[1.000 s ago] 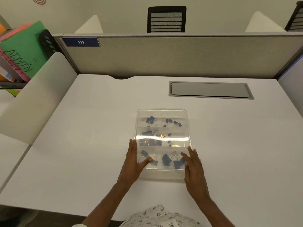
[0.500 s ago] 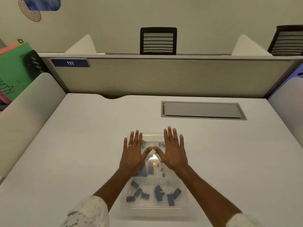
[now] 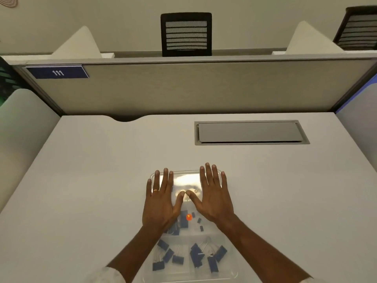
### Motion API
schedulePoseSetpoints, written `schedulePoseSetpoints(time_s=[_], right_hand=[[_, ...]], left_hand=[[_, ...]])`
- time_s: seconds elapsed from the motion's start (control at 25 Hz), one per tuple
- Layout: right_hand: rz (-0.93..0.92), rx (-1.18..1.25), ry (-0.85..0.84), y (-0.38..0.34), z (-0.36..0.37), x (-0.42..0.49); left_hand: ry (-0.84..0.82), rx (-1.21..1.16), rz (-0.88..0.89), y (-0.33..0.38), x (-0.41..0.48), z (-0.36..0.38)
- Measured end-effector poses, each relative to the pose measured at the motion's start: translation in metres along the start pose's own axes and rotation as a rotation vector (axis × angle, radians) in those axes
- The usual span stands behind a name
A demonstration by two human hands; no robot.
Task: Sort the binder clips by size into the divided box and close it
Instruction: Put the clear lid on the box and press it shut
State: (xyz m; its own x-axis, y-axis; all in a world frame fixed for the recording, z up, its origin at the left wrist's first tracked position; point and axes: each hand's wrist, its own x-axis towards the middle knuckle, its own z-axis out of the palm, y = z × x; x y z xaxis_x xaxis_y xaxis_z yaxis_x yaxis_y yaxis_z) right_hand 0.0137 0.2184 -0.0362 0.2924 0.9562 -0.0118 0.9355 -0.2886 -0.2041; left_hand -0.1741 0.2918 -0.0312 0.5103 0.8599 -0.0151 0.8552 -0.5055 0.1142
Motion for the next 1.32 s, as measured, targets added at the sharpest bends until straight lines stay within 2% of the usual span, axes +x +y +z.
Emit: schedulePoseSetpoints(time_s=[0.24, 0.36, 0.48, 0.56, 0.84, 1.04, 1.2, 1.28, 1.32], right_hand=[[-0.059, 0.0, -0.026, 0.01, -0.024, -0.01], [-0.068, 0.037, 0.045, -0.006, -0.034, -0.077], [-0.139, 0.026, 0.038, -0.016, -0.021, -0.167], [-0.132, -0.001, 0.049, -0.014, -0.008, -0.192], [-0.056, -0.025, 0.06, -0.022, 0.007, -0.188], [-0.06, -0.034, 0.108, -0.025, 0.007, -0.173], [-0.074, -0.048, 0.154, -0.018, 0.013, -0.172], [-0.123, -0.072, 0.174, -0.018, 0.02, -0.166], [-0.127, -0.053, 0.123, -0.018, 0.016, -0.16]], left_hand=[[-0.047, -0.059, 0.054, -0.006, 0.002, -0.017], [0.033, -0.137, 0.058, -0.002, -0.025, -0.038], [0.016, -0.168, 0.104, 0.013, -0.095, -0.033], [-0.007, -0.135, 0.109, 0.018, -0.135, -0.017], [-0.027, -0.057, 0.208, 0.012, -0.126, -0.001], [0.058, -0.067, 0.249, 0.007, -0.114, 0.0], [0.073, -0.115, 0.194, 0.006, -0.117, 0.006], [0.11, -0.166, 0.254, 0.001, -0.112, 0.013], [0.116, -0.211, 0.279, -0.002, -0.105, 0.015]])
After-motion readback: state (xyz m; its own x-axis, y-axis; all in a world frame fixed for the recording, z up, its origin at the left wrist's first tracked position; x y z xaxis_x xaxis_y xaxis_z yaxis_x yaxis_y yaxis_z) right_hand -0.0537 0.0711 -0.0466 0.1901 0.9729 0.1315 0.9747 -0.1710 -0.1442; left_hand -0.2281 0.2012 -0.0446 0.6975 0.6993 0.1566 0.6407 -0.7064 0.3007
